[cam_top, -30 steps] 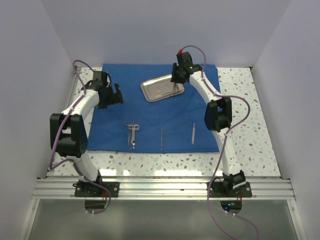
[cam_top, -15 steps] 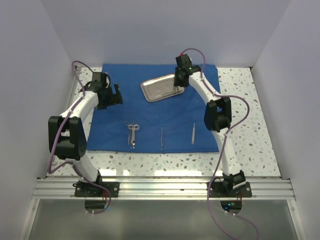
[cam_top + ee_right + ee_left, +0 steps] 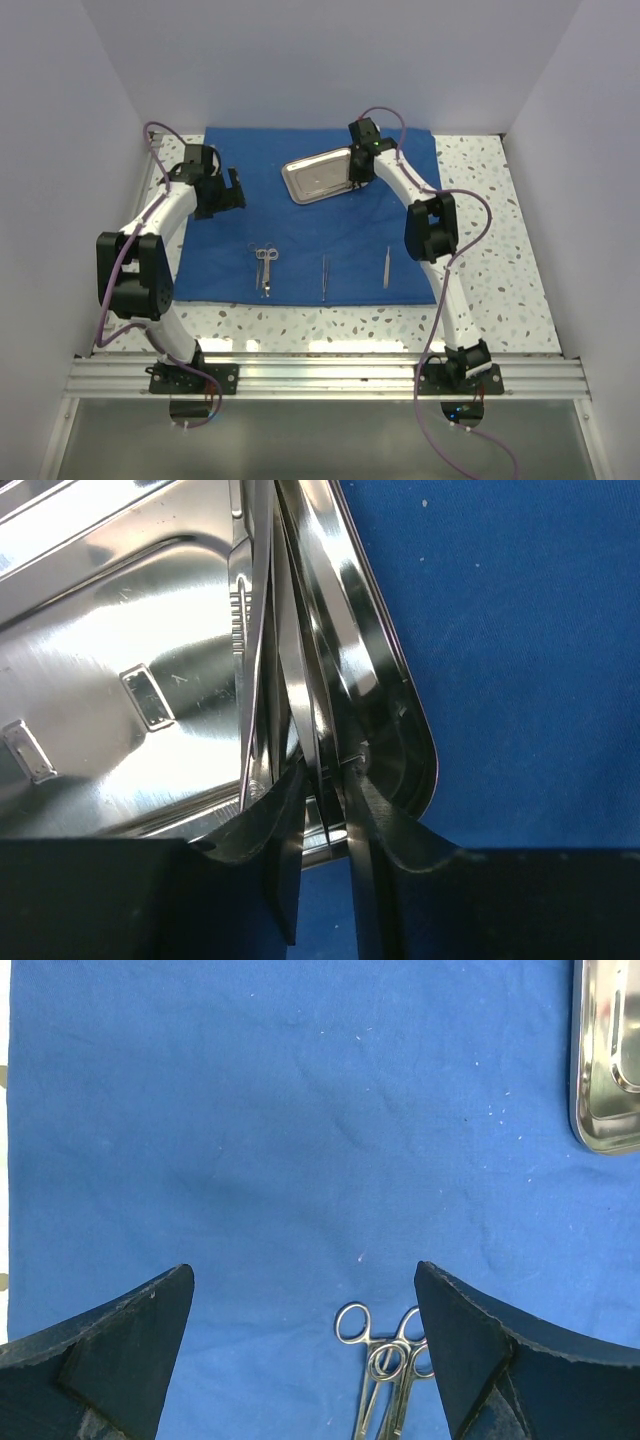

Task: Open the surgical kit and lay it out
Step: Pick up the medical item from the container, then place the medical item in the surgical kit.

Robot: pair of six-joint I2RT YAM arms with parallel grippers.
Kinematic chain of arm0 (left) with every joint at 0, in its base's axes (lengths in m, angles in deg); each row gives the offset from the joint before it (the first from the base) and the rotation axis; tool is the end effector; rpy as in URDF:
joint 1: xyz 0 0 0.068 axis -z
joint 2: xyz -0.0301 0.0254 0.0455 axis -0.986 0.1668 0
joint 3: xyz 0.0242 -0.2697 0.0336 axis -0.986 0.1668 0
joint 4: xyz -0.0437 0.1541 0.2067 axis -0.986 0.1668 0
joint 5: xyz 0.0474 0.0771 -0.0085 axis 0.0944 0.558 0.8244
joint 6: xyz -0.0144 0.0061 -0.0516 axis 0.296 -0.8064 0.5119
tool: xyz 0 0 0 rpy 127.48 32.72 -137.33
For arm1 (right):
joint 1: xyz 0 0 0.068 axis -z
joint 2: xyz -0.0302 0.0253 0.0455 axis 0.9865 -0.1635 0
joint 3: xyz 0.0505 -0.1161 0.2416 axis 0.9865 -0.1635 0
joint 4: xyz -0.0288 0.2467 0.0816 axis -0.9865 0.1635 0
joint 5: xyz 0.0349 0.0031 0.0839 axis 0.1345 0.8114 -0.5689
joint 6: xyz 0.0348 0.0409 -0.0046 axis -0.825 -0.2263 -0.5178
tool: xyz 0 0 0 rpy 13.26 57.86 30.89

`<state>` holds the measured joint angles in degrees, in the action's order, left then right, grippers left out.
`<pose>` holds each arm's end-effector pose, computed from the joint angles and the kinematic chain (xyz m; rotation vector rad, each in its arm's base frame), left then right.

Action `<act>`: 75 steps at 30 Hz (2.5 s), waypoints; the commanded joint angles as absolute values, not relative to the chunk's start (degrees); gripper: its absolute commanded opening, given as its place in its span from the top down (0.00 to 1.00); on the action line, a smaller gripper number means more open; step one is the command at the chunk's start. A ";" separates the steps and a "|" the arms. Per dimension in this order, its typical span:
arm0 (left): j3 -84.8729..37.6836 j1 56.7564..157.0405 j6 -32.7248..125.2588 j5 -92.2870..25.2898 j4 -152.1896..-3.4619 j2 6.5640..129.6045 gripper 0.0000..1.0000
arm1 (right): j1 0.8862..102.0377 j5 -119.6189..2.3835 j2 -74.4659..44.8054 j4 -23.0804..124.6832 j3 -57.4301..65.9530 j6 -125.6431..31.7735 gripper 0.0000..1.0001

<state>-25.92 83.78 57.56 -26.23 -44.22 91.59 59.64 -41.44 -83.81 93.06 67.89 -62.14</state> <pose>0.3695 -0.0224 0.2369 -0.4264 2.5232 -0.1997 0.5301 0.1966 0.1704 0.0915 2.4901 0.1061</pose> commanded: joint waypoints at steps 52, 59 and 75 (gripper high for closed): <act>-50.02 83.30 64.12 -32.00 -40.31 108.59 0.05 | 43.24 -58.09 -33.42 77.73 6.52 -82.12 1.00; -64.00 83.39 65.01 -34.20 -36.44 118.09 0.06 | 39.99 -55.90 -31.49 75.52 -2.63 -88.10 1.00; -59.10 85.76 65.71 -34.55 -40.39 118.36 0.08 | 34.27 -52.64 -25.16 92.03 -4.58 -88.11 1.00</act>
